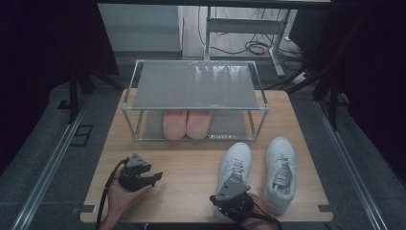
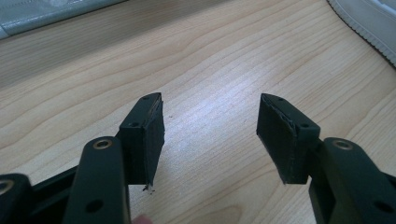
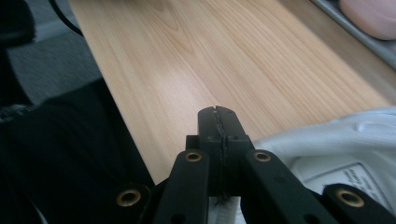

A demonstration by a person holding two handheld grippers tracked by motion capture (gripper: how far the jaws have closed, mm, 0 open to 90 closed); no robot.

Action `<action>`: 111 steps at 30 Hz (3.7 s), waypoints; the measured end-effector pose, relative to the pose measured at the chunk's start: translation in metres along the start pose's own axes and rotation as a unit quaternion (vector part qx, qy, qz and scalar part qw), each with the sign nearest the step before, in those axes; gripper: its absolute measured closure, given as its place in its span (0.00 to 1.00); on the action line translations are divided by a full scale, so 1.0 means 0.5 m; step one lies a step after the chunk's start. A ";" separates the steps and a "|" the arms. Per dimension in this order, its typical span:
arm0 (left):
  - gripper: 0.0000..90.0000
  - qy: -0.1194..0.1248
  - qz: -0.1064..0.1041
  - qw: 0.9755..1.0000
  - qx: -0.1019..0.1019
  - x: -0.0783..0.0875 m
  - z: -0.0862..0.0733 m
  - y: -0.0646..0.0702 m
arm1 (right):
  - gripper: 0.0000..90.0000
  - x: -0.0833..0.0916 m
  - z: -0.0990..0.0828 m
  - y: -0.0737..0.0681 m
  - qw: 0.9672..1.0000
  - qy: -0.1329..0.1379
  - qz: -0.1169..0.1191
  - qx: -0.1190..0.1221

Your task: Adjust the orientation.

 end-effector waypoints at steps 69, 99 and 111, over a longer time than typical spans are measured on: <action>0.48 0.004 -0.004 1.000 0.005 0.000 0.000 -0.001 | 1.00 0.027 0.025 0.351 0.979 -0.113 -0.125 -0.114; 0.49 0.004 -0.004 1.000 0.001 0.001 0.000 -0.001 | 1.00 -0.059 0.058 0.276 0.980 -0.164 -0.088 -0.065; 0.49 0.008 -0.002 1.000 0.001 0.003 0.001 -0.002 | 1.00 0.008 0.067 0.281 0.991 -0.086 -0.068 -0.081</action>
Point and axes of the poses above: each handheld gripper's, and its own axes: x roughly backward along the jaws, z roughly out of its top, y roughly to its right, the point moved 8 cm from there along -x, roughly forward along the jaws, and after that the axes turned 14 degrees about -x, right-handed, at the moved point
